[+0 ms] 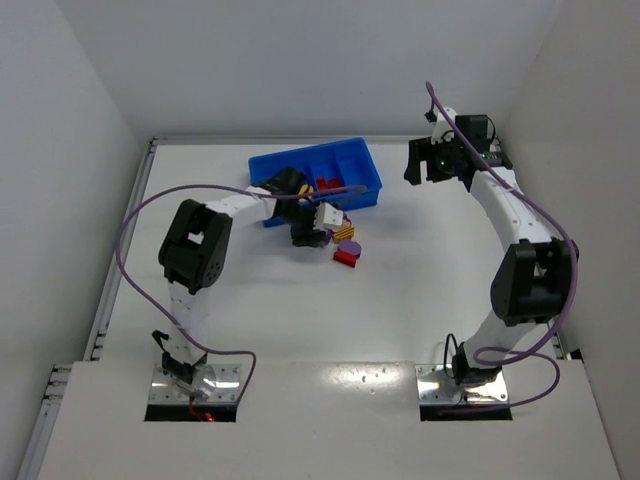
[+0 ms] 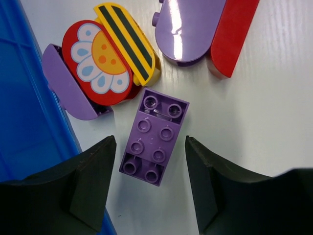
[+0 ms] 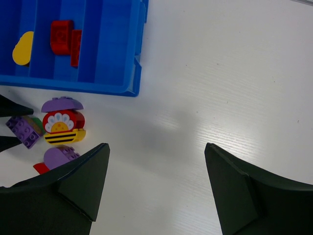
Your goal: Sort the legos into containers by color
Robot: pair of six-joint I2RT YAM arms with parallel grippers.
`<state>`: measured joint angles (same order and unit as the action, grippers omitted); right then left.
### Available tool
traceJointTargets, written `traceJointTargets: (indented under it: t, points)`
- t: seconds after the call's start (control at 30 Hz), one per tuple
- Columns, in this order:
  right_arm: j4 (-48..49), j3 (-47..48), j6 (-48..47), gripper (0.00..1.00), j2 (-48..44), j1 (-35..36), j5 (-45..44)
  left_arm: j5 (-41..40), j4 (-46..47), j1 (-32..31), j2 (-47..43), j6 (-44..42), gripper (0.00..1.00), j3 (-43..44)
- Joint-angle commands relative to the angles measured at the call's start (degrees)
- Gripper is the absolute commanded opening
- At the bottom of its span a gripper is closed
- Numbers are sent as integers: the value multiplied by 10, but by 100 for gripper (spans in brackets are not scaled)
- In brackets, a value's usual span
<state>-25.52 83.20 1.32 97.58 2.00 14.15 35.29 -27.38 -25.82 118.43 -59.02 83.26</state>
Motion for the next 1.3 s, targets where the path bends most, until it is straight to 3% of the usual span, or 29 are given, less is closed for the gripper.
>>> traceJointTargets:
  t: [0.0,0.03,0.2,0.37,0.47,0.5,0.57,0.6,0.63,0.67,0.73,0.83,1.1,1.27]
  points:
    - [26,26,4,79,0,-2,6,-1,-9,4,10,4,64,30]
    - [26,21,4,79,0,-2,6,-1,-9,4,10,4,61,30]
    - [26,15,4,79,0,3,11,15,-20,4,15,-8,28,37]
    - [26,10,16,79,0,3,40,161,-20,27,-35,33,20,37]
    - [26,4,37,79,0,3,125,246,27,45,-71,198,19,50]
    - [26,-7,44,79,0,3,154,267,62,57,-80,351,18,50]
    - [42,-17,72,79,0,3,249,305,245,70,-104,530,18,18]
    - [65,-32,84,79,0,-4,288,305,334,75,-120,623,16,-38]
    - [77,-37,94,79,5,-4,324,305,434,87,-151,802,15,-74]
    - [85,-44,108,79,5,-4,387,300,609,87,-162,875,15,-119]
    - [120,-44,126,79,10,-4,466,295,673,100,-162,994,13,-114]
    - [205,-44,209,79,25,-4,530,295,769,106,-156,1102,13,-107]
    - [347,-9,365,80,60,21,602,276,798,106,-161,1149,13,-107]
    - [359,5,366,80,60,45,614,276,798,106,-167,1149,13,-107]
